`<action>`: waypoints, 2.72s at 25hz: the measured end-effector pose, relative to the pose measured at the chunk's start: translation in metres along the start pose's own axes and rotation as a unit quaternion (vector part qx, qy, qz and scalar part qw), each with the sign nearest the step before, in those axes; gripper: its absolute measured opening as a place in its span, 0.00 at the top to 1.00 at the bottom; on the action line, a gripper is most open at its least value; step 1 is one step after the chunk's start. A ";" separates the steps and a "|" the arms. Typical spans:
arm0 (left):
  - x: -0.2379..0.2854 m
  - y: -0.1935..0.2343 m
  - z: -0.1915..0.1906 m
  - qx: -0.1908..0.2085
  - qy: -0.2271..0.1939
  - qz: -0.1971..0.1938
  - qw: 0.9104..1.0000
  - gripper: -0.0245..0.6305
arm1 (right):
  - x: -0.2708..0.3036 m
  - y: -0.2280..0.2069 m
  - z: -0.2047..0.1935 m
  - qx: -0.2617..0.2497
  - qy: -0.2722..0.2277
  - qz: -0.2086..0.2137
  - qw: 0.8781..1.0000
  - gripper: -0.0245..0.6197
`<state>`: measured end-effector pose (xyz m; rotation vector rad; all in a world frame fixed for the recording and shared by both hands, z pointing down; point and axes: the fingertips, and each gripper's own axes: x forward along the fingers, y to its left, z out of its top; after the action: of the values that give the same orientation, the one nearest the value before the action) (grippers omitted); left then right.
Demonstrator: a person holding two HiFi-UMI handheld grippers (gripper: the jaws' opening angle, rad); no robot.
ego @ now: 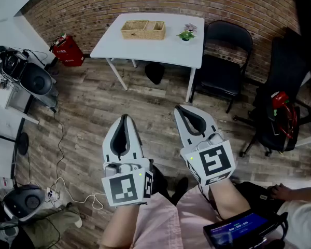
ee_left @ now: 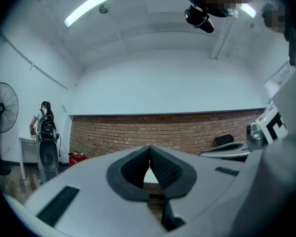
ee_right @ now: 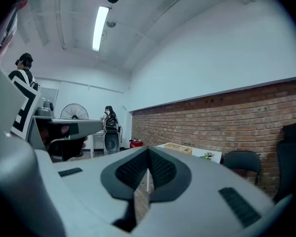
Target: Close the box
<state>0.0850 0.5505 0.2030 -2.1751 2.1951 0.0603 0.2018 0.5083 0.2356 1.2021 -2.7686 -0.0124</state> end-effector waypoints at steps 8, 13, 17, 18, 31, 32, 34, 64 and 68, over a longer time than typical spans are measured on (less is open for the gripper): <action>0.000 0.001 -0.009 0.000 0.010 0.007 1.000 0.94 | 0.003 -0.006 -0.006 0.001 0.004 0.002 1.000 0.97; 0.013 0.012 -0.020 -0.016 0.007 0.009 1.000 0.86 | 0.021 -0.019 -0.013 0.034 0.002 0.013 0.999 0.69; 0.048 0.028 -0.037 -0.029 0.012 -0.003 1.000 0.73 | 0.055 -0.034 -0.027 0.027 0.016 0.004 1.000 0.69; 0.060 0.033 -0.042 -0.027 0.014 -0.004 1.000 0.73 | 0.068 -0.038 -0.031 0.026 0.020 0.002 0.999 0.69; 0.242 0.134 -0.046 -0.025 0.007 -0.038 0.999 0.73 | 0.258 -0.088 -0.015 0.023 0.026 -0.040 0.999 0.72; 0.251 0.140 -0.044 -0.025 0.004 -0.040 0.999 0.73 | 0.268 -0.091 -0.012 0.022 0.023 -0.043 0.999 0.73; 0.267 0.151 -0.042 -0.025 -0.001 -0.045 0.999 0.73 | 0.285 -0.095 -0.006 0.021 0.018 -0.051 0.998 0.73; 0.444 0.180 -0.106 -0.021 0.051 -0.086 0.995 0.73 | 0.422 -0.197 -0.034 0.043 0.055 -0.092 0.993 0.79; 0.488 0.179 -0.116 -0.021 0.067 -0.095 0.993 0.73 | 0.456 -0.227 -0.040 0.055 0.062 -0.089 0.993 0.79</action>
<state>-0.0993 0.0578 0.2861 -2.4666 2.0558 -0.0492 0.0629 0.0223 0.3123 1.4226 -2.5769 0.1950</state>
